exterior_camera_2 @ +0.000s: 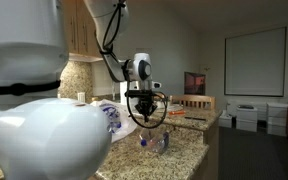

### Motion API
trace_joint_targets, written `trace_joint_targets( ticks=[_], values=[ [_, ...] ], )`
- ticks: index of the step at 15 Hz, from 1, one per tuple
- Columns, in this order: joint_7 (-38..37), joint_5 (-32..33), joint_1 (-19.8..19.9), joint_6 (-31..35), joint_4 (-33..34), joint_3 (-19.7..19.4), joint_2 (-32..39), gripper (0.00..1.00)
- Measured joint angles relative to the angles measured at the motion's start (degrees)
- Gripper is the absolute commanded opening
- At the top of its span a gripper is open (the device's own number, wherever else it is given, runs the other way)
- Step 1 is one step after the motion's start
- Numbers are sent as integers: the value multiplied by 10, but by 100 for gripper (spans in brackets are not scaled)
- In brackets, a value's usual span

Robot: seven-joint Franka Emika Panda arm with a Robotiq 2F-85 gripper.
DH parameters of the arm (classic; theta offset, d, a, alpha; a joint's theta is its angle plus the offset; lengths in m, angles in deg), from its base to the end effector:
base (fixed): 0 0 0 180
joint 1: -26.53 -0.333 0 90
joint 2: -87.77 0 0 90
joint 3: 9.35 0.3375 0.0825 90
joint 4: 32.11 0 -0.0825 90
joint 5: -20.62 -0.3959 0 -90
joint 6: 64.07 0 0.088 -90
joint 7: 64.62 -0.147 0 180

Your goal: Put the plastic bottles in the plastic bag

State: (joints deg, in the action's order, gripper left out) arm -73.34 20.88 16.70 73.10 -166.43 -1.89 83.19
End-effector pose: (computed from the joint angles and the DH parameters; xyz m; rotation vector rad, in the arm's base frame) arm 0.4954 0.1540 0.3516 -3.1103 -0.2383 -0.2011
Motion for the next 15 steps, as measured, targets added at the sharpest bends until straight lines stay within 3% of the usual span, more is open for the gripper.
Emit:
trace_joint_targets(
  ticks=[5,11,14,15],
  values=[
    [8,-12,-2,-77,5,10,37,63],
    [3,8,-6,-78,28,14,143,99],
    [-12,27,-11,-74,63,13,174,100],
    [-15,32,-11,-72,74,12,179,75]
  ],
)
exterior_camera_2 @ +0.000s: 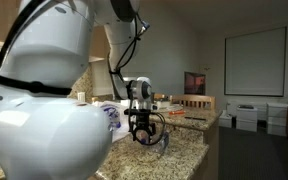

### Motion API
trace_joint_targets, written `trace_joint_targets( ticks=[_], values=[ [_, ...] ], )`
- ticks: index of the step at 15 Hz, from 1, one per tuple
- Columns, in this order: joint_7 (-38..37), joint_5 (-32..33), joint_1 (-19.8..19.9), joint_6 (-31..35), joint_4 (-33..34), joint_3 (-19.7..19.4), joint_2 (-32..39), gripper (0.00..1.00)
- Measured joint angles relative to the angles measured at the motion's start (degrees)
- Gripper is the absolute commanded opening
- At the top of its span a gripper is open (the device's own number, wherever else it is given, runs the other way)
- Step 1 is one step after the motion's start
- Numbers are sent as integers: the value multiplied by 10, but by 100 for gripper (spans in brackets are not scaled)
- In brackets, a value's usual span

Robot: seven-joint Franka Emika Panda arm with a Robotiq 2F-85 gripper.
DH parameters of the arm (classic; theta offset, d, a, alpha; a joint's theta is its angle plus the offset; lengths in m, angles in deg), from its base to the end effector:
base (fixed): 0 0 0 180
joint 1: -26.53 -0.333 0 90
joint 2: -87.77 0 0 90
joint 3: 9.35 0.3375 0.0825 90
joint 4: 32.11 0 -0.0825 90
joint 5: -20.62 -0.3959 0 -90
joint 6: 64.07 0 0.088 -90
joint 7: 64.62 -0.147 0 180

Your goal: Put the plastic bottles in the plastic bag

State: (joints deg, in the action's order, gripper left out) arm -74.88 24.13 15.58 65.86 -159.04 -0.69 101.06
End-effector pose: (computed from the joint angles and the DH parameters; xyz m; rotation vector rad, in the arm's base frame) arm 0.5049 0.1777 0.2321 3.0609 0.3160 -0.2592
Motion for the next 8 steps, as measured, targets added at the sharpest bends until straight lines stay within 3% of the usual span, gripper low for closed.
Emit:
trace_joint_targets(
  ticks=[2,8],
  values=[
    [-1,5,0,1,20,-1,6,73],
    [28,-10,1,-3,31,1,21,32]
  ],
)
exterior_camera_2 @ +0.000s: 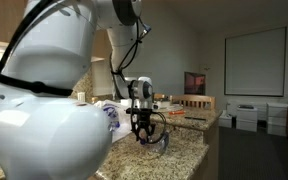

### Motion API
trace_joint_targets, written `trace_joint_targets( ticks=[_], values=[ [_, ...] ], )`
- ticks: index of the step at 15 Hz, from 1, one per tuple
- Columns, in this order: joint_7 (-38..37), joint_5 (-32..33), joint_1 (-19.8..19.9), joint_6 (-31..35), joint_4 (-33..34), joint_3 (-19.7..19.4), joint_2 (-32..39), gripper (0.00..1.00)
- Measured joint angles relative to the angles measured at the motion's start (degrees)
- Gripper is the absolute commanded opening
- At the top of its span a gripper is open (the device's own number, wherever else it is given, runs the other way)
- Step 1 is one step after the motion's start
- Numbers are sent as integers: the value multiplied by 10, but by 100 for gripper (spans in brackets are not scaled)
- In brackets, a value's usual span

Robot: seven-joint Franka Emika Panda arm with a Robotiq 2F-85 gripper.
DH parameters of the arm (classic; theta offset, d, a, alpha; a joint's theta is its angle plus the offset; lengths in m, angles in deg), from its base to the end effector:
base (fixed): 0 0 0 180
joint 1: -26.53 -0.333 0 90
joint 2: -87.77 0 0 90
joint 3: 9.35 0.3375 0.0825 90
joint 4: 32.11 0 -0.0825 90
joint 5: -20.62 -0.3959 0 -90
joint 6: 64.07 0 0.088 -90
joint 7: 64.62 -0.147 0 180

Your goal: Put the plastic bottles in the plastic bag

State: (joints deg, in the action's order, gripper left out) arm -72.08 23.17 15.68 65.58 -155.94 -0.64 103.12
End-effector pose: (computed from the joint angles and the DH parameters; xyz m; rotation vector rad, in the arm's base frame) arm 0.5215 0.1837 0.2330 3.0796 0.3718 -0.2490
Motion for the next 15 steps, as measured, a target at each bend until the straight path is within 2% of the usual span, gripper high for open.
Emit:
trace_joint_targets(
  ticks=[3,11,15],
  values=[
    [22,-21,5,0,-8,0,5,13],
    [32,-37,9,3,-14,-2,-4,15],
    [0,-37,10,19,-84,-18,-95,15]
  ],
)
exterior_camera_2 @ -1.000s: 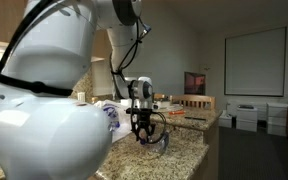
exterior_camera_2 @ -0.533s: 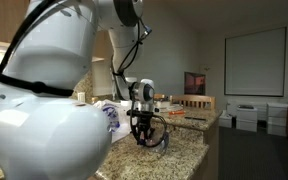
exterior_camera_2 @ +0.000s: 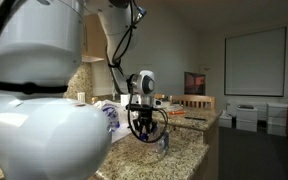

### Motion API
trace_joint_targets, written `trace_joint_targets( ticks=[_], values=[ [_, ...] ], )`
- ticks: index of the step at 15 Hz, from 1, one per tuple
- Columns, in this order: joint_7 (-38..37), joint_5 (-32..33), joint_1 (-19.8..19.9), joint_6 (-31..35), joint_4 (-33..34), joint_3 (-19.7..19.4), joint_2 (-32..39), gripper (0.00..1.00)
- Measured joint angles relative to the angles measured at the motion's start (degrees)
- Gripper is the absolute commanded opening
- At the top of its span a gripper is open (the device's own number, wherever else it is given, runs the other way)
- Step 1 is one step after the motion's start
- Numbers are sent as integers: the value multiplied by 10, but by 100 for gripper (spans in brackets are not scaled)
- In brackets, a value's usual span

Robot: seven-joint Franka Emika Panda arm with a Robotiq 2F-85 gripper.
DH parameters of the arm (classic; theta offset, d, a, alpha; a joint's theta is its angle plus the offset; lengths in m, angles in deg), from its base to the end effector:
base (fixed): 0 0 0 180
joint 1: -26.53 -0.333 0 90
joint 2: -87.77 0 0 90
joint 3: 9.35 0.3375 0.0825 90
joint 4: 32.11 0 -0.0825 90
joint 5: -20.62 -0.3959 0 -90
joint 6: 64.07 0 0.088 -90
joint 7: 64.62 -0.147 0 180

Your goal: Put the plastic bottles in the plastic bag

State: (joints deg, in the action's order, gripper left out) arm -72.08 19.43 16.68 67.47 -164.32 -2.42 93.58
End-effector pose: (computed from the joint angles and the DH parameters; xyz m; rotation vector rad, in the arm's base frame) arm 0.4910 0.1497 0.2657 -3.1250 -0.2318 0.1813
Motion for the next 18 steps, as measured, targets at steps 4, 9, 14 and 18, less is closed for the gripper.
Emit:
trace_joint_targets(
  ticks=[4,9,14,18],
  values=[
    [-42,34,1,-16,-92,-8,-130,15],
    [-39,84,-2,-197,-147,25,-295,14],
    [-4,143,-23,-326,-148,72,-414,14],
    [78,147,-55,-307,-142,74,-411,15]
  ],
)
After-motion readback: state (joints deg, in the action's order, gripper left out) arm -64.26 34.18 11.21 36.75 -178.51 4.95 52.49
